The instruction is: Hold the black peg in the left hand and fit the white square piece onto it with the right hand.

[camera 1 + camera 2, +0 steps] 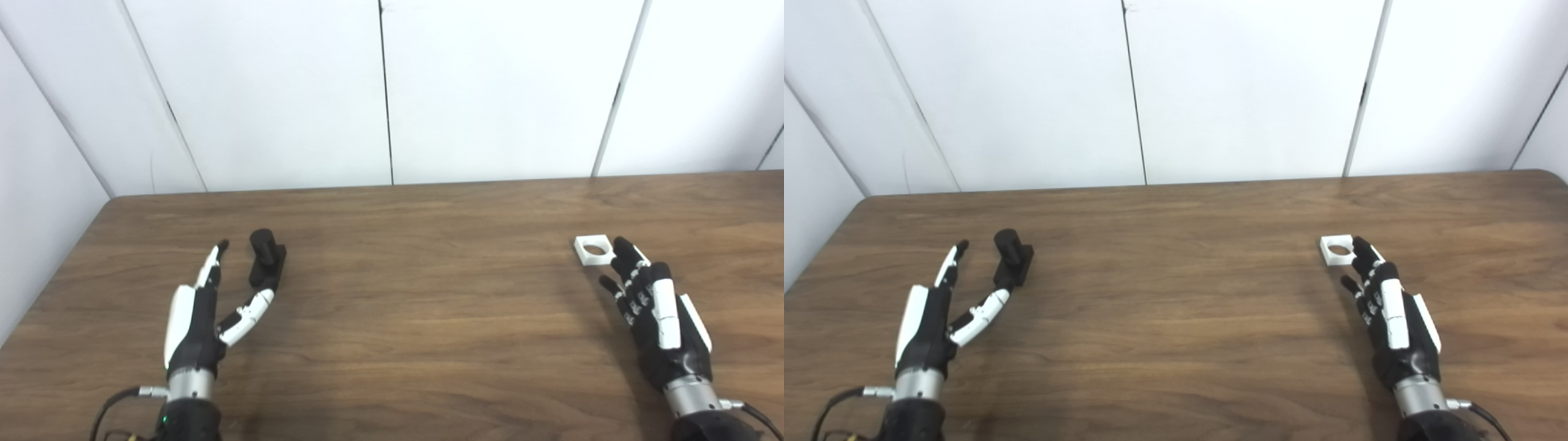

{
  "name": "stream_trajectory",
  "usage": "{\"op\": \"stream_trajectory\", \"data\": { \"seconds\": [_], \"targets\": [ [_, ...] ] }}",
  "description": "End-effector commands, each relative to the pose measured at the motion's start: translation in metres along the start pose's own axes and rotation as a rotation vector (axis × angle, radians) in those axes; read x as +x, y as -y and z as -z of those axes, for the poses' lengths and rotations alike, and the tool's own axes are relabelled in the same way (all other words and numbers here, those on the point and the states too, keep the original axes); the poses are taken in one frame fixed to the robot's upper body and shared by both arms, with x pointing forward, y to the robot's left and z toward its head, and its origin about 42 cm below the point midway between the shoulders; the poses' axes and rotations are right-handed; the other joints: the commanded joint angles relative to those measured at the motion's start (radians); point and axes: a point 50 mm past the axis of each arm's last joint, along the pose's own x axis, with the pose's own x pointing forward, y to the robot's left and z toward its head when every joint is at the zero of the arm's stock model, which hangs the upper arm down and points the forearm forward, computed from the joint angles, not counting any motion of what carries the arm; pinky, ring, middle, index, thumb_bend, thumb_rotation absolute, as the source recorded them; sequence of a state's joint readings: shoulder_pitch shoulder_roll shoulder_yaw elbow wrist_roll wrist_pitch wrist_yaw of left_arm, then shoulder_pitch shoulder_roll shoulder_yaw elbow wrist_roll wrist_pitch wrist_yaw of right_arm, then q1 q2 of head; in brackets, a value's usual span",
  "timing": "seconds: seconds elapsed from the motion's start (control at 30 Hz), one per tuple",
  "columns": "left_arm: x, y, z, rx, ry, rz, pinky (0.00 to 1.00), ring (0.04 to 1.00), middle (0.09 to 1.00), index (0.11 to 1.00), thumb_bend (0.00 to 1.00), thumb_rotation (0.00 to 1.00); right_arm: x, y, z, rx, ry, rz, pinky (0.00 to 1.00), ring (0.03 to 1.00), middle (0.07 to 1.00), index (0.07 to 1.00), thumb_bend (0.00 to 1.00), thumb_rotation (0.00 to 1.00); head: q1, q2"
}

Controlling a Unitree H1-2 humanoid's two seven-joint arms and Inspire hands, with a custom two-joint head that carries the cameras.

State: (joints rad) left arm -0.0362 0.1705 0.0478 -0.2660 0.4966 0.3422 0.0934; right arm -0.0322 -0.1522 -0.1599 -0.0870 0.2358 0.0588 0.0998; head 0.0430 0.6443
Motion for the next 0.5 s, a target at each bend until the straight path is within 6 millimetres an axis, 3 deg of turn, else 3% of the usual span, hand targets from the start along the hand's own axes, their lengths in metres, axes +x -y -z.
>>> {"op": "stream_trajectory", "data": {
  "seconds": [0.0, 0.17, 0.47],
  "targets": [
    [0.016, -0.007, -0.018, 0.129, 0.047, -0.109, 1.00, 1.000, 1.000, 0.939, 0.76, 0.44, 0.008, -0.003, -0.009, -0.013, 0.075, -0.021, 0.89, 0.982, 0.960, 0.910, 0.65, 0.94, 0.000, -0.001],
    [0.028, 0.001, -0.020, 0.414, 0.046, -0.192, 1.00, 1.000, 1.000, 0.916, 0.84, 0.50, 0.007, -0.004, -0.009, -0.024, 0.076, -0.014, 0.90, 0.981, 0.956, 0.902, 0.65, 0.94, -0.001, -0.002],
    [0.047, 0.008, -0.021, 0.553, -0.006, -0.190, 1.00, 1.000, 1.000, 0.917, 0.84, 0.57, 0.005, -0.005, -0.006, -0.030, 0.071, -0.001, 0.91, 0.980, 0.945, 0.901, 0.66, 0.94, -0.002, -0.007]
  ]
}}
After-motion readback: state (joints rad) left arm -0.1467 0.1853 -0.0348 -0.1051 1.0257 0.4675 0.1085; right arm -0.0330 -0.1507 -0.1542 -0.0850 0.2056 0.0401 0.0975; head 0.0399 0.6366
